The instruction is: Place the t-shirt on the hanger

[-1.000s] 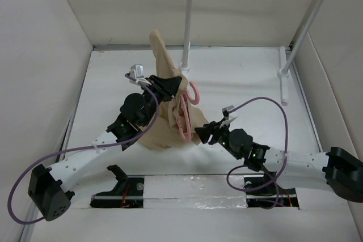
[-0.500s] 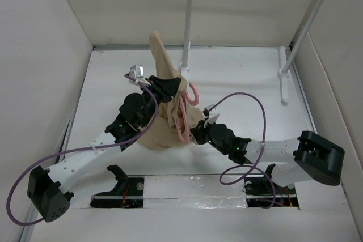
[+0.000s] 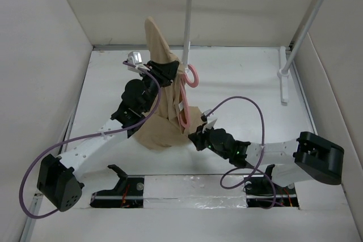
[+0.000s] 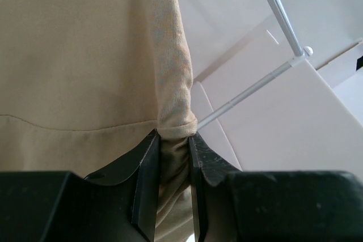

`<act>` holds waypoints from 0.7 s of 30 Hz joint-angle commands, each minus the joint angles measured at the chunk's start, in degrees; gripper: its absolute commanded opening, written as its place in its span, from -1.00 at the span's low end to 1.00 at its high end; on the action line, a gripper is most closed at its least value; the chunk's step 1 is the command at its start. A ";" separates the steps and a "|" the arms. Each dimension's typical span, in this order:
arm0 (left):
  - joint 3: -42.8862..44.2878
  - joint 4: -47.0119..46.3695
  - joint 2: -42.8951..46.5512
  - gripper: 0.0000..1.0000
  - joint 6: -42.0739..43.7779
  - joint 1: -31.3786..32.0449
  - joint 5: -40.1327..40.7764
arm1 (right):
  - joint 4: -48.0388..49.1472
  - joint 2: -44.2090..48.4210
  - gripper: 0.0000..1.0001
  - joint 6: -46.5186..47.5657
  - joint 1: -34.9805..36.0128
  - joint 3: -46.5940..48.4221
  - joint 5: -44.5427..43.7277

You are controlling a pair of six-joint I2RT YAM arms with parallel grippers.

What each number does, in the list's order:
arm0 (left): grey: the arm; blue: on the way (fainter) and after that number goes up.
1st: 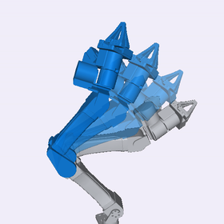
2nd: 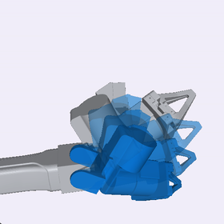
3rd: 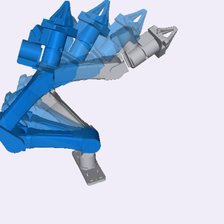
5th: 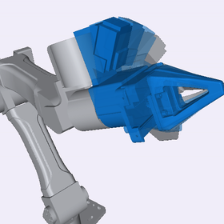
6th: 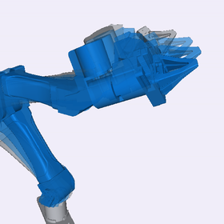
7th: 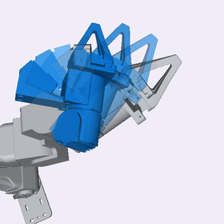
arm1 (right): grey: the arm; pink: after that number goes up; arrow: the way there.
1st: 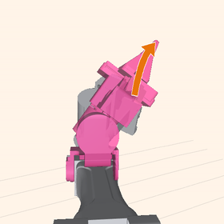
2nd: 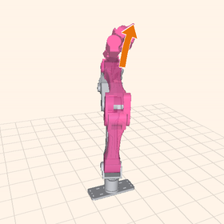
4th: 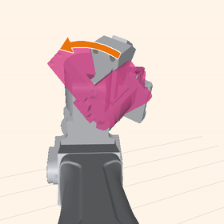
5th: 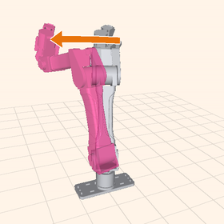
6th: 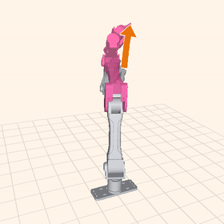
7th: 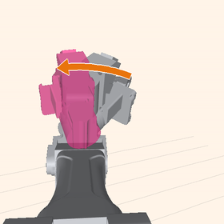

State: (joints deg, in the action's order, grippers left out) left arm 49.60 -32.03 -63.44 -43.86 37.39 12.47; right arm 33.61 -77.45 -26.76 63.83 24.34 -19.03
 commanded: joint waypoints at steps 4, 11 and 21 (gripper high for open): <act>-0.12 -18.15 -2.03 -1.00 1.66 -0.38 2.38 | -4.14 6.07 -1.00 -2.32 3.84 -3.15 1.10; -4.86 -22.11 -4.67 -1.00 1.23 -0.38 -0.87 | -15.84 20.39 -1.00 -4.44 4.37 -3.42 -1.10; -10.76 -28.70 -9.06 -1.00 -3.16 -0.38 -5.52 | -32.01 28.32 -1.00 -1.63 4.37 11.50 -0.14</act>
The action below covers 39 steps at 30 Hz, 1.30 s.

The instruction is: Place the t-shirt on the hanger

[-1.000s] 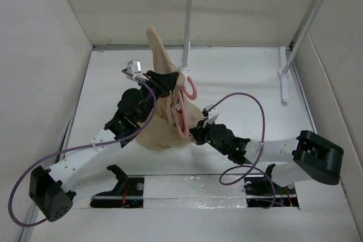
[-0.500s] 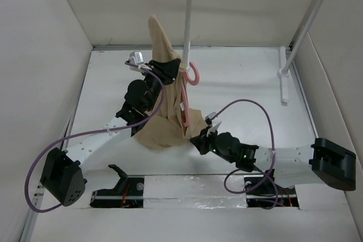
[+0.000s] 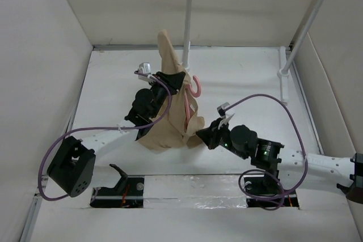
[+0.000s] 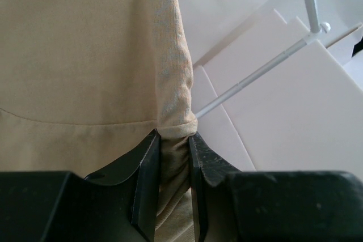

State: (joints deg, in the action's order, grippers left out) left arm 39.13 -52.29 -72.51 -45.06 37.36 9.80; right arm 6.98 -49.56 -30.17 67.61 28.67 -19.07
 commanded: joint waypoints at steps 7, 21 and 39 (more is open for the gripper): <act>-1.34 -4.67 0.79 -1.00 -4.16 0.25 -4.61 | -8.75 -3.43 -1.00 4.68 0.59 20.73 0.53; -6.70 5.80 3.78 -1.00 -10.05 -0.80 -19.21 | -0.30 -11.88 -0.85 -3.49 -0.73 6.14 -2.46; -12.24 1.05 0.97 -1.00 -13.39 -0.80 -18.16 | 3.03 -15.12 -0.84 -3.84 0.84 8.77 -1.14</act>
State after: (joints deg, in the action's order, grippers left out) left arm 27.24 -46.11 -72.29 -57.56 36.64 -7.60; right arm 6.22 -62.57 -34.26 67.24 34.98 -20.14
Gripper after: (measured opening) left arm 0.191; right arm 0.068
